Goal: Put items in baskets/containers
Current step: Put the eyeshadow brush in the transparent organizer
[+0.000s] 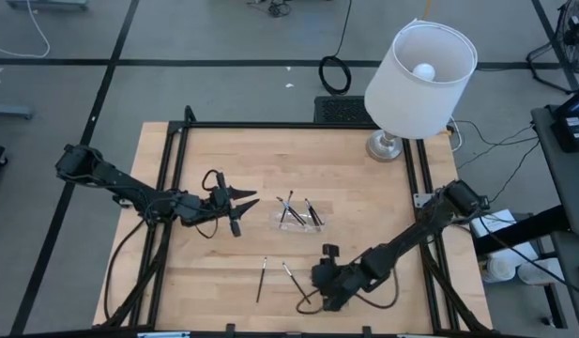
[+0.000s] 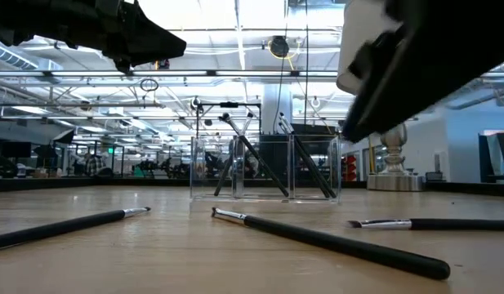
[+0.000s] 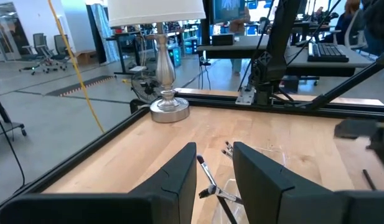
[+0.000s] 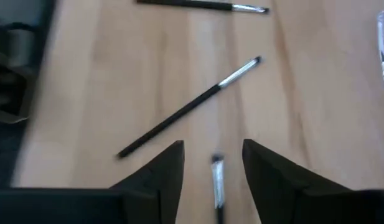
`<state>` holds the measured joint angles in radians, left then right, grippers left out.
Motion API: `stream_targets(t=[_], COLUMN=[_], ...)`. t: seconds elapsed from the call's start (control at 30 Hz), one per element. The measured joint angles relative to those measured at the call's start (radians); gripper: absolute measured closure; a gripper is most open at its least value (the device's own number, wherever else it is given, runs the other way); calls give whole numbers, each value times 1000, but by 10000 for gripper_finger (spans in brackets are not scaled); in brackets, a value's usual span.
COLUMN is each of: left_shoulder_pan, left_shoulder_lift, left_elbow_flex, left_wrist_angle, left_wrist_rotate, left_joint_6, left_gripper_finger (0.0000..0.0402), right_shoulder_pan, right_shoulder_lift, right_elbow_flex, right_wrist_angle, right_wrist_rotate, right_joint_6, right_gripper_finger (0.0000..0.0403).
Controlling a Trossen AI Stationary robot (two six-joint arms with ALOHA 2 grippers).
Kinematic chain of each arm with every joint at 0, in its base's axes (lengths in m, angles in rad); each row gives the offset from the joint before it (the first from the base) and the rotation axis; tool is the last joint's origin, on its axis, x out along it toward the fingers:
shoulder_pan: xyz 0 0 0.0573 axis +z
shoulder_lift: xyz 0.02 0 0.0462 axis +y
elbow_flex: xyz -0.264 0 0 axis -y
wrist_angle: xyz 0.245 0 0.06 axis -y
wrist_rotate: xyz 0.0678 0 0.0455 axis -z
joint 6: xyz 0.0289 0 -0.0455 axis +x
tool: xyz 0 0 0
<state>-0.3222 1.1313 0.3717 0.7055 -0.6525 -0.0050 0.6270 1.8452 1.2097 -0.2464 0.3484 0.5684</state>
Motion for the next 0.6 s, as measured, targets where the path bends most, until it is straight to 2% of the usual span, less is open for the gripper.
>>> stream_targets(t=[0.3,0.6], left_shoulder_pan=[0,0], left_shoulder_lift=[0,0], left_elbow_flex=[0,0], left_wrist_angle=[-8,-8], left_wrist_rotate=[0,0], left_joint_6=[1,1], left_gripper_finger=[286,286], right_shoulder_pan=[-55,-57], right_shoulder_lift=[134,136], right_elbow_flex=[10,10], right_wrist_angle=[32,33], right_wrist_rotate=[-111,-97], right_joint_6=[-18,-62], right_gripper_finger=[246,272])
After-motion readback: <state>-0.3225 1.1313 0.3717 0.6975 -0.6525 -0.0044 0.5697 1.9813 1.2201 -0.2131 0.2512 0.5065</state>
